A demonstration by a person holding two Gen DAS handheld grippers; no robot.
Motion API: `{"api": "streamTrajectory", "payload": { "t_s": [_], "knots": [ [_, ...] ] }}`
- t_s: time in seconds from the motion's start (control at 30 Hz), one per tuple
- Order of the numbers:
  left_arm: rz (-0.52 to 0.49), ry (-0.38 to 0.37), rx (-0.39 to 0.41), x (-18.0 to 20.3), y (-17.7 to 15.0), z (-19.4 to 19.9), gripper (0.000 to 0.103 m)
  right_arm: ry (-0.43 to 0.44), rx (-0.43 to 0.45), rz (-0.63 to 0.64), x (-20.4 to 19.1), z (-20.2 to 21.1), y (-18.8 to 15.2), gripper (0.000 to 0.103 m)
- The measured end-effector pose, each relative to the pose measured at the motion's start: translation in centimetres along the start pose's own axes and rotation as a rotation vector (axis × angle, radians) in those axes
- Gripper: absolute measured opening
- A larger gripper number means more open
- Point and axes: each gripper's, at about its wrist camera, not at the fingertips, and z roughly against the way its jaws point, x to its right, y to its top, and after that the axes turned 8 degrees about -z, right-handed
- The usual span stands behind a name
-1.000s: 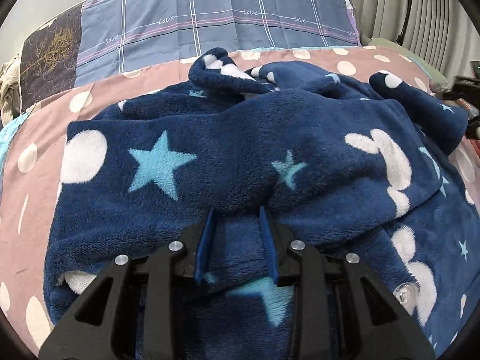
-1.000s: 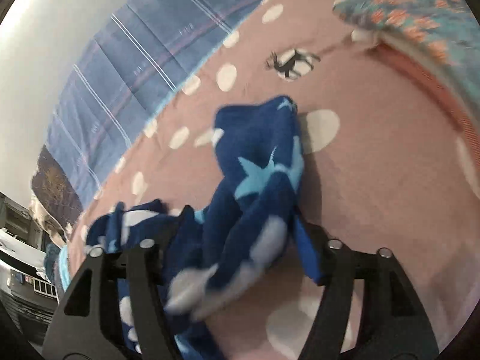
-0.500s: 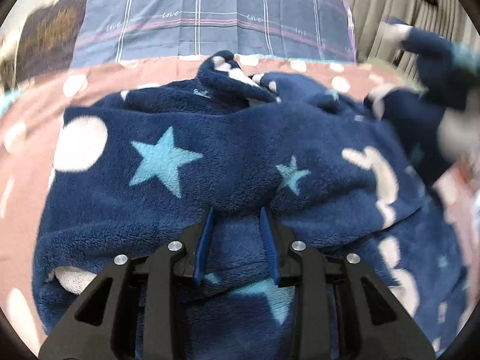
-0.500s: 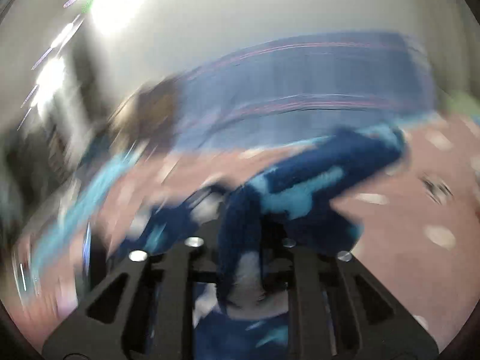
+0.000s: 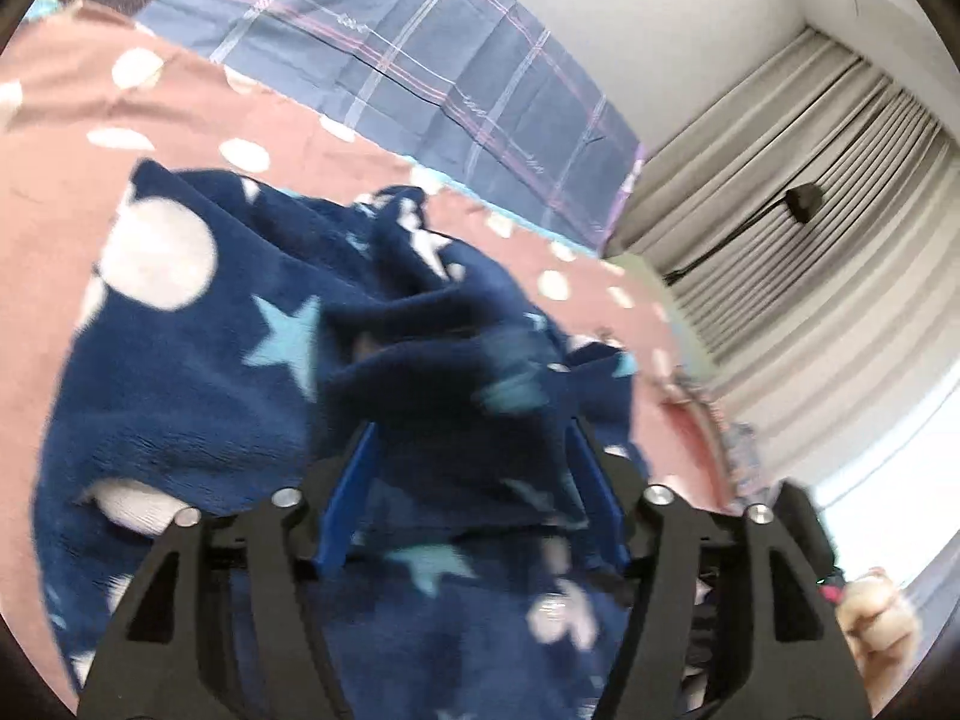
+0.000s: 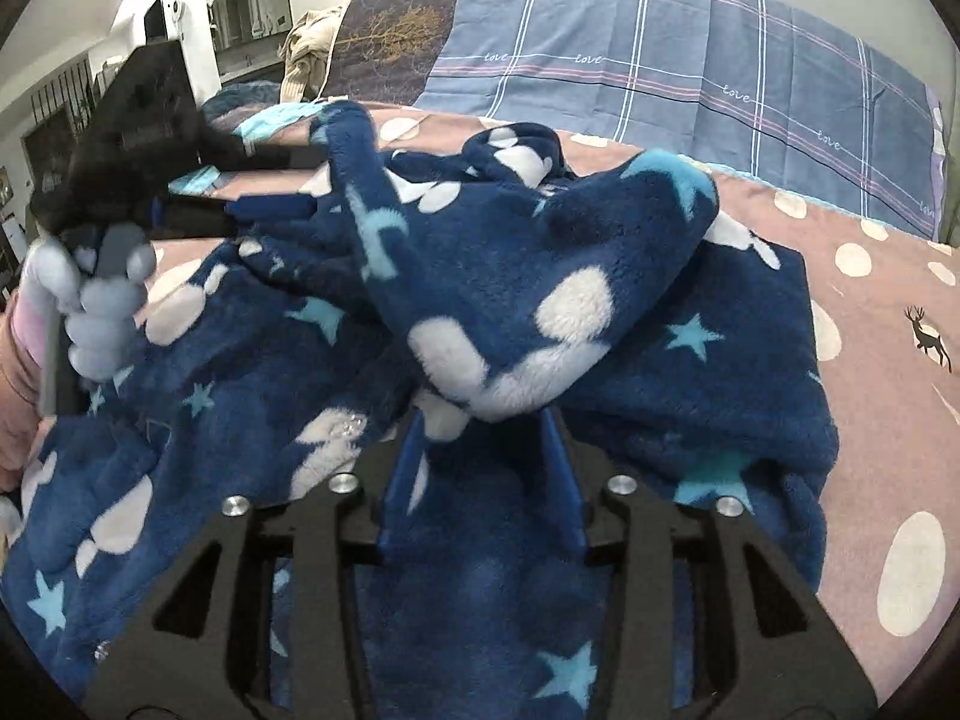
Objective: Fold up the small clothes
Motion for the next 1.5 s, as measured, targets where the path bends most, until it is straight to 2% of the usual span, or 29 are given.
{"api": "streamTrajectory", "payload": {
  "t_s": [0.1, 0.13, 0.2, 0.23, 0.27, 0.33, 0.4, 0.53, 0.57, 0.63, 0.67, 0.73, 0.83, 0.9, 0.93, 1.0, 1.03, 1.1, 1.2, 1.3, 1.33, 1.37, 1.4, 1.43, 1.47, 1.5],
  "knots": [
    [0.039, -0.023, -0.011, 0.4, -0.4, -0.4, 0.071, -0.017, -0.035, 0.003, 0.5, -0.8, -1.0, 0.045],
    [0.045, -0.028, -0.016, 0.4, -0.2, -0.6, 0.080, -0.022, -0.042, 0.004, 0.5, -1.3, -1.1, 0.046],
    [0.039, 0.022, -0.039, 0.2, -0.3, -1.4, 0.083, -0.025, -0.048, 0.002, 0.5, -1.7, -1.1, 0.047],
    [0.048, 0.094, -0.064, -0.1, -0.5, -2.4, 0.081, -0.025, -0.048, 0.000, 0.4, -1.9, -1.1, 0.047],
    [0.067, 0.106, -0.073, -0.5, -0.6, -3.0, 0.057, -0.020, -0.048, -0.007, 0.5, -2.0, -1.2, 0.048],
    [0.105, 0.073, -0.094, -1.2, -0.3, -4.3, 0.017, -0.008, -0.047, -0.024, 0.8, -2.0, -1.1, 0.048],
    [0.077, 0.067, -0.054, -0.2, 0.6, -4.0, 0.017, 0.000, -0.043, -0.041, 1.2, -1.8, -1.1, 0.048],
    [-0.157, 0.033, 0.133, 6.6, 4.6, 1.2, 0.017, 0.007, -0.040, -0.063, 1.8, -1.7, -1.1, 0.048],
    [-0.224, 0.066, 0.189, 8.0, 5.5, 3.0, 0.017, 0.007, -0.040, -0.063, 1.8, -1.7, -1.1, 0.048],
    [-0.315, 0.162, 0.249, 9.1, 6.1, 5.7, 0.017, 0.001, -0.038, -0.059, 1.7, -1.8, -1.0, 0.049],
    [-0.339, 0.196, 0.255, 8.9, 5.9, 6.6, 0.017, -0.002, -0.036, -0.058, 1.7, -1.7, -1.0, 0.049],
    [-0.358, 0.305, 0.230, 7.2, 5.2, 7.2, 0.020, -0.005, -0.035, -0.056, 1.7, -1.8, -1.0, 0.050],
    [-0.335, 0.513, 0.124, 2.5, 3.3, 5.7, 0.045, -0.001, -0.036, -0.062, 1.8, -1.8, -1.1, 0.050],
    [-0.283, 0.609, 0.066, -0.6, 2.1, 5.1, 0.045, -0.002, -0.034, -0.065, 1.8, -1.7, -1.0, 0.051],
    [-0.244, 0.601, 0.070, -1.6, 2.0, 5.6, 0.045, -0.005, -0.033, -0.066, 1.9, -1.7, -1.0, 0.051],
    [-0.188, 0.528, 0.095, -2.2, 1.7, 6.7, 0.045, -0.011, -0.032, -0.068, 1.9, -1.6, -0.9, 0.051],
    [-0.199, 0.495, 0.102, -1.5, 1.8, 6.7, 0.045, -0.018, -0.030, -0.069, 1.9, -1.5, -0.8, 0.051],
    [-0.268, 0.476, 0.087, 0.5, 1.9, 5.8, 0.045, -0.049, -0.016, -0.070, 1.8, -0.9, -0.5, 0.050],
    [-0.377, 0.465, 0.047, 3.3, 1.3, 3.3, 0.045, -0.043, 0.054, -0.086, 1.8, 1.3, 0.8, 0.048],
    [-0.379, 0.484, -0.055, 2.9, 0.2, -0.6, 0.046, -0.053, 0.129, -0.148, 2.8, 3.2, 3.0, 0.048],
    [-0.371, 0.503, -0.137, 2.1, -0.8, -2.8, 0.046, -0.080, 0.134, -0.184, 3.6, 3.0, 3.6, 0.048],
    [-0.389, 0.526, -0.156, 1.8, -1.5, -3.7, 0.047, -0.115, 0.112, -0.208, 4.4, 2.4, 3.8, 0.048],
    [-0.432, 0.553, -0.139, 2.3, -2.1, -3.9, 0.047, -0.169, 0.053, -0.244, 5.6, 1.1, 3.8, 0.049],
    [-0.440, 0.547, -0.133, 2.8, -1.9, -3.6, 0.047, -0.214, -0.075, -0.297, 7.4, -1.3, 3.2, 0.050],
    [-0.433, 0.524, -0.129, 3.0, -1.6, -3.1, 0.048, -0.199, -0.135, -0.326, 8.3, -2.5, 2.4, 0.049],
    [-0.413, 0.485, -0.124, 3.2, -1.1, -2.5, 0.048, -0.179, -0.113, -0.329, 8.6, -2.4, 2.1, 0.049]
  ]
}}
